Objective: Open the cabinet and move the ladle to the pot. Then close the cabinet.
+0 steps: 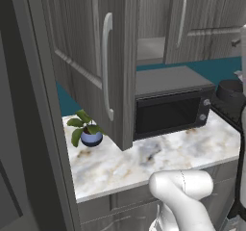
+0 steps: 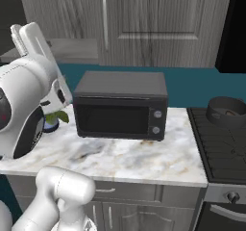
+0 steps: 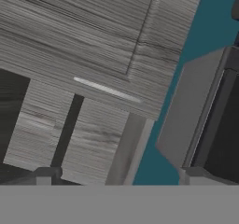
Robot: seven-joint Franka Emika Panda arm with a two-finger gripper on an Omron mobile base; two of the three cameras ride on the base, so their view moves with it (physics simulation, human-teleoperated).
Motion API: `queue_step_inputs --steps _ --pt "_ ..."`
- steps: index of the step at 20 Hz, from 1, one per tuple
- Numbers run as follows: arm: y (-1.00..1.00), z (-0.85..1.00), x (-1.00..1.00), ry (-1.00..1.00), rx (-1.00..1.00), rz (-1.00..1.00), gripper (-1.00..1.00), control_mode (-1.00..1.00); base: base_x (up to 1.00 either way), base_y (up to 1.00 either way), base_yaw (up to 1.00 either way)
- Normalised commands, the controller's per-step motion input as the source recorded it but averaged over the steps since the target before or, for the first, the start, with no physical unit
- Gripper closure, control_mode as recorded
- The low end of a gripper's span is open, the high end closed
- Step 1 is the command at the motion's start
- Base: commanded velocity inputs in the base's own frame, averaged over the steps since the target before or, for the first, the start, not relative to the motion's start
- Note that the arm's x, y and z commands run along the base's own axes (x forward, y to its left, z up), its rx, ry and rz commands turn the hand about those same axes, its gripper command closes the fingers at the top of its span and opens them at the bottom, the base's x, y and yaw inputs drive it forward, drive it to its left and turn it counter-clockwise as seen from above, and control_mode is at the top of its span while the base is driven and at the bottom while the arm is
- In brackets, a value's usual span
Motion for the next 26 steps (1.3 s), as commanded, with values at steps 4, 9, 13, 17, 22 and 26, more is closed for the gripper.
queue_step_inputs --steps 4,9,13,17,22,26 --pt "0.28 -0.19 -0.22 0.00 0.00 0.00 -1.00 -1.00 0.00 0.00 0.00" --pt "0.33 -0.29 -0.18 0.00 0.00 0.00 -1.00 -1.00 0.00 0.00 0.00" --pt "0.42 -0.21 -0.23 0.00 0.00 0.00 -1.00 -1.00 0.00 0.00 0.00" --pt "0.34 -0.03 -0.33 0.00 0.00 0.00 -1.00 -1.00 0.00 0.00 0.00" --pt "0.35 0.00 -0.33 0.00 0.00 0.00 -1.00 -1.00 0.00 0.00 0.00" --pt "0.36 0.00 -0.35 0.00 0.00 0.00 -1.00 -1.00 0.00 0.00 0.00"
